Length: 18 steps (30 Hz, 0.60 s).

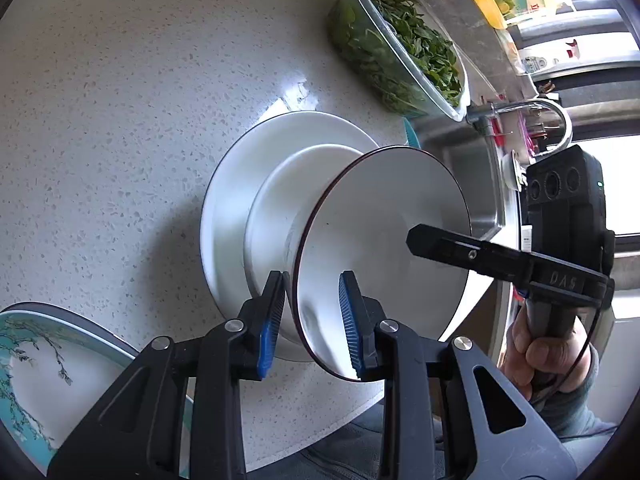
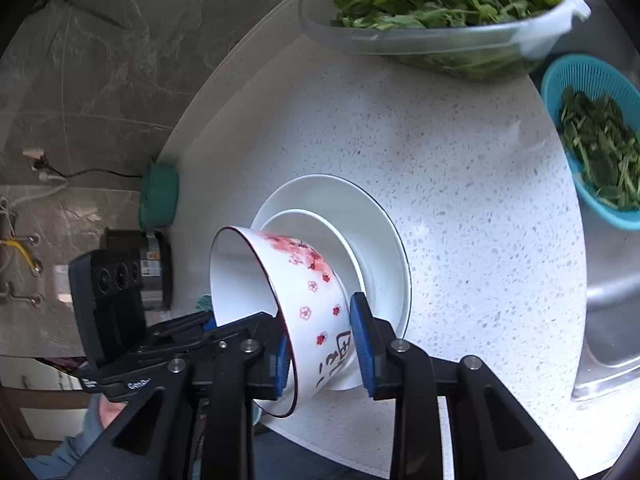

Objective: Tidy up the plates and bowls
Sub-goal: 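Carry the red-flowered bowl with both grippers over the nested white bowls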

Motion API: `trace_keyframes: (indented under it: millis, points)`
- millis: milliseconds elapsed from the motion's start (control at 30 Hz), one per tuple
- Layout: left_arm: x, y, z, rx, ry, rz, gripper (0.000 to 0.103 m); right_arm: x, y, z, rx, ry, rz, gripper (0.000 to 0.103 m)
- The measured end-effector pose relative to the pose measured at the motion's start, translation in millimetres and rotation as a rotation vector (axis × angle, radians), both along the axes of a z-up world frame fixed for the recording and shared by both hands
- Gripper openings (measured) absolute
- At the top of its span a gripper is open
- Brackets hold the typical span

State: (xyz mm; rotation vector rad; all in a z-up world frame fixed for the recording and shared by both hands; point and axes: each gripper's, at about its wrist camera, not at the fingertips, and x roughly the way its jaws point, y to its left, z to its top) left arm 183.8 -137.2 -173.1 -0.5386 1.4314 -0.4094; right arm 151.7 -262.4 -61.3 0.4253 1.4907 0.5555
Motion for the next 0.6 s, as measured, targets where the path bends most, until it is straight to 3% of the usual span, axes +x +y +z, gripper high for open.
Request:
trace_keyframes:
  millis: [333, 600]
  points:
    - [-4, 7, 2, 0.004, 0.002, 0.012, 0.025, -15, 47, 19, -0.302, -0.227, 0.187, 0.024]
    - [-5, 11, 2, -0.004, 0.008, 0.028, 0.025, -19, 65, 19, -0.413, -0.281, 0.257, 0.013]
